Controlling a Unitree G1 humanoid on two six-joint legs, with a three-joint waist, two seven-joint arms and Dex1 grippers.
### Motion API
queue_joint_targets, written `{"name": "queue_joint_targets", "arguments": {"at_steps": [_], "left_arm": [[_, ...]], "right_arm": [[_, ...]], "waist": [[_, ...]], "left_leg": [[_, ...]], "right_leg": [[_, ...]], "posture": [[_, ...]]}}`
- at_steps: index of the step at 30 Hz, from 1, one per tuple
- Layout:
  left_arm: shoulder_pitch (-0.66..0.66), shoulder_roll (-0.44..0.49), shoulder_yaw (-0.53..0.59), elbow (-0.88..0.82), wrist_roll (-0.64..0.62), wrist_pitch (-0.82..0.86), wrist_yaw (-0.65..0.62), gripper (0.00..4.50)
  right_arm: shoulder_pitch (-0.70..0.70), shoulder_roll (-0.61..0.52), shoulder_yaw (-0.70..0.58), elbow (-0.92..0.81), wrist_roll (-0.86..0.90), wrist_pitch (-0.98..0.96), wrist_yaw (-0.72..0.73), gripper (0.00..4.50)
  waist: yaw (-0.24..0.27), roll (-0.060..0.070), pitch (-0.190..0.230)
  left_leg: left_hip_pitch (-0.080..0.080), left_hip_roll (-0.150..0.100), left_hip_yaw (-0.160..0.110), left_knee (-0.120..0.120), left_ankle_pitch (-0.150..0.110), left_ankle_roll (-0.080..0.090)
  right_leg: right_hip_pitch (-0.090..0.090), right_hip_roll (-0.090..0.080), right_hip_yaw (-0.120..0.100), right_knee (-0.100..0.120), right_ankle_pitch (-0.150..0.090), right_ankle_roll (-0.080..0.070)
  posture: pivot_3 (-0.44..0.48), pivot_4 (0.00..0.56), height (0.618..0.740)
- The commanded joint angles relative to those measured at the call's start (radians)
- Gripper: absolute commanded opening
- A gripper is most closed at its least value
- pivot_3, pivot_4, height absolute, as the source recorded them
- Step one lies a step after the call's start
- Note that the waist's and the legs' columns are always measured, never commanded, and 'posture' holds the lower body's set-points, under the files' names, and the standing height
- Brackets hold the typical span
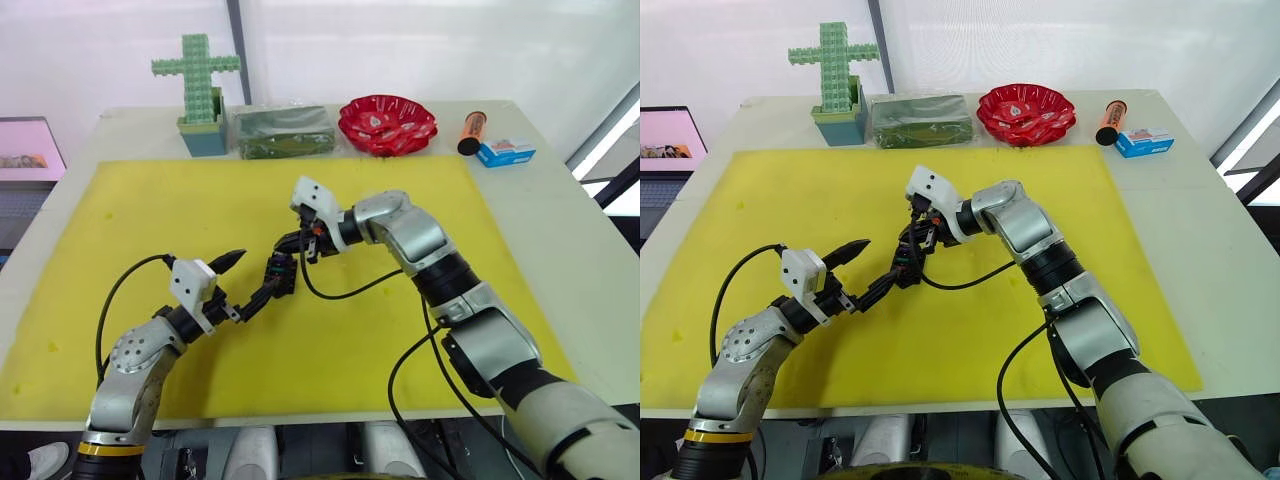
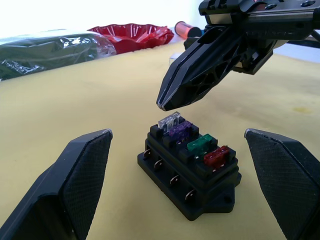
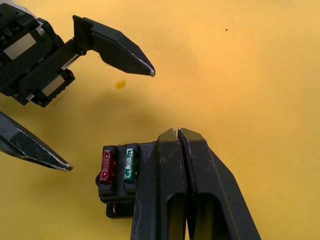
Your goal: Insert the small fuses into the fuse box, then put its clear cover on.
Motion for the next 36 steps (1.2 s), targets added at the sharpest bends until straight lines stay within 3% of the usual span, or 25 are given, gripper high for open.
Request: {"name": "queue_joint_targets", "arguments": {"at_steps": [1,8,15,36], "left_arm": [[-0.005,0.008,0.016,-0.033,-0.012,0.0,-0.004,4.5],[-0.006,0.007,0.016,-0.037,-0.011,0.006,-0.002,4.5],[-0.002,0.003,0.017,-0.044,-0.011,0.01,0.006,4.5],[0.006,0.005,0.019,-0.053,-0.013,0.015,0.01,4.5]], "right_arm": [[0.001,0.0,-0.003,-0.005,-0.006,-0.018,0.001,0.03],[0.02,-0.001,0.016,0.02,-0.026,-0.02,-0.001,0.03],[0.016,0.038,-0.049,0.108,0.021,0.065,-0.016,0.03],[0.054,0.062,-0.026,0.226,-0.03,0.009,-0.029,0.03]], "waist": [[0.0,0.0,0.0],[0.0,0.0,0.0],[0.0,0.0,0.0],[-0.001,0.0,-0.001]], "left_leg": [[0.0,0.0,0.0,0.0,0.0,0.0],[0.0,0.0,0.0,0.0,0.0,0.0],[0.001,0.0,0.0,0.0,0.0,0.0],[0.013,0.0,0.001,-0.004,0.0,0.0]], "right_leg": [[0.0,0.0,0.0,0.0,0.0,0.0],[0.0,0.0,0.0,0.0,0.0,0.0],[0.001,0.0,0.0,0.0,0.0,0.0],[0.011,0.0,0.001,0.0,-0.002,-0.003]], "posture": [[0.0,0.15,0.74],[0.0,0.15,0.74],[0.0,0.15,0.74],[0.0,0.15,0.74]]}}
